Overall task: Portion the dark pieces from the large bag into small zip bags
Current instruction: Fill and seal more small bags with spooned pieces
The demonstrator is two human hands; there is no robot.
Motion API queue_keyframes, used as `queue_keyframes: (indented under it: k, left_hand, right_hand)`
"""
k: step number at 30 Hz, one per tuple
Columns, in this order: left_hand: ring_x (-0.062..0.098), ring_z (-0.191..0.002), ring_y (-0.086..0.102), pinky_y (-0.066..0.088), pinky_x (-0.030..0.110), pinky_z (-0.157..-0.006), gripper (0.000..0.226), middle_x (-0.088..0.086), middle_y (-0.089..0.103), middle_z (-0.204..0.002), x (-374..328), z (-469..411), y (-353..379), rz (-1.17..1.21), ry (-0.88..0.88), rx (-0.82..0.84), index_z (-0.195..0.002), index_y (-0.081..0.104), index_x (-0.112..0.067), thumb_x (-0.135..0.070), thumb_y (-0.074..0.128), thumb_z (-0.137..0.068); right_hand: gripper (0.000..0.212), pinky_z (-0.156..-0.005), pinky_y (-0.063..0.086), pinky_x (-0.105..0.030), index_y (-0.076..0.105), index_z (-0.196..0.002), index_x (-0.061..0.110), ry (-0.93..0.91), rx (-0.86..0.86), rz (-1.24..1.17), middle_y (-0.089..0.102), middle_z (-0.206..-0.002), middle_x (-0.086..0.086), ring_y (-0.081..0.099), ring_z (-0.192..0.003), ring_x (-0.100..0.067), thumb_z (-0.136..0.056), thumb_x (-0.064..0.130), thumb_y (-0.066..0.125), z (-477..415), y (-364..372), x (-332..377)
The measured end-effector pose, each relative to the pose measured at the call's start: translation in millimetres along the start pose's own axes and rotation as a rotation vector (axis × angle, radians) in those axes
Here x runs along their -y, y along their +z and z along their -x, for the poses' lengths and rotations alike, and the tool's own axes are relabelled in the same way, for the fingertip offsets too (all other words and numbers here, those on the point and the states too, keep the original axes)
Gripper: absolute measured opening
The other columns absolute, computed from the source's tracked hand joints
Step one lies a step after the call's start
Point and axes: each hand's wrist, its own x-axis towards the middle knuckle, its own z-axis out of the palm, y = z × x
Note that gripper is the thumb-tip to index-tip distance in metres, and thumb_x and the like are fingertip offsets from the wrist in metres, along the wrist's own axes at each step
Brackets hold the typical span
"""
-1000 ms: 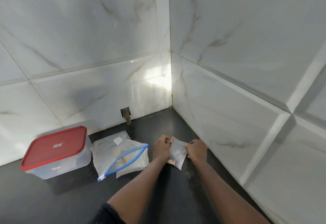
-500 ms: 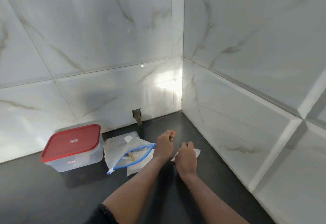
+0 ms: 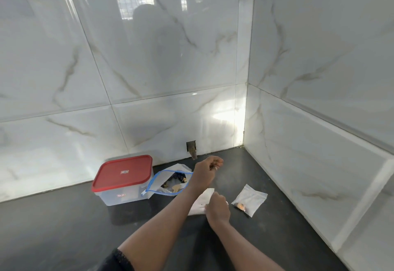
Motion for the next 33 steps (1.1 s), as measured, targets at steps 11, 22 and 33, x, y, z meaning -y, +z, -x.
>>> queue_keyframes:
  k: [11,22,33]
  left_hand:
    - [0.007,-0.096,0.062,0.046,0.010,-0.082,0.027,0.004,0.069,-0.104,0.3,6.3,17.8,0.060,-0.117,0.044,-0.107,0.064,-0.009,0.003,0.048,-0.089]
    - [0.012,-0.097,0.051,0.035,0.014,-0.080,0.026,0.005,0.054,-0.109,-8.6,21.2,34.1,0.039,-0.160,-0.089,-0.112,0.059,-0.009,0.000,0.052,-0.089]
    - [0.009,-0.057,0.053,0.044,0.018,-0.054,0.021,0.000,0.059,-0.067,-24.1,28.7,16.8,0.406,-0.369,-0.066,-0.078,0.059,-0.010,-0.024,0.056,-0.093]
  right_hand:
    - [0.012,-0.073,0.043,-0.025,0.060,-0.093,0.008,0.175,0.013,-0.366,0.063,-0.110,-0.012,0.060,-0.105,-0.029,-0.088,0.007,0.050,-7.6,-31.9,-0.9]
    - [0.036,-0.050,0.030,-0.015,0.043,-0.056,0.019,0.032,-0.232,-0.616,0.048,-0.057,0.006,0.042,-0.054,-0.008,-0.087,0.014,0.060,-1.6,-74.0,-8.3]
    - [0.032,-0.058,0.043,-0.018,0.052,-0.060,0.022,-0.157,-0.312,-0.698,0.068,-0.075,-0.010,0.061,-0.070,-0.020,-0.082,0.007,0.069,10.6,-92.0,-0.3]
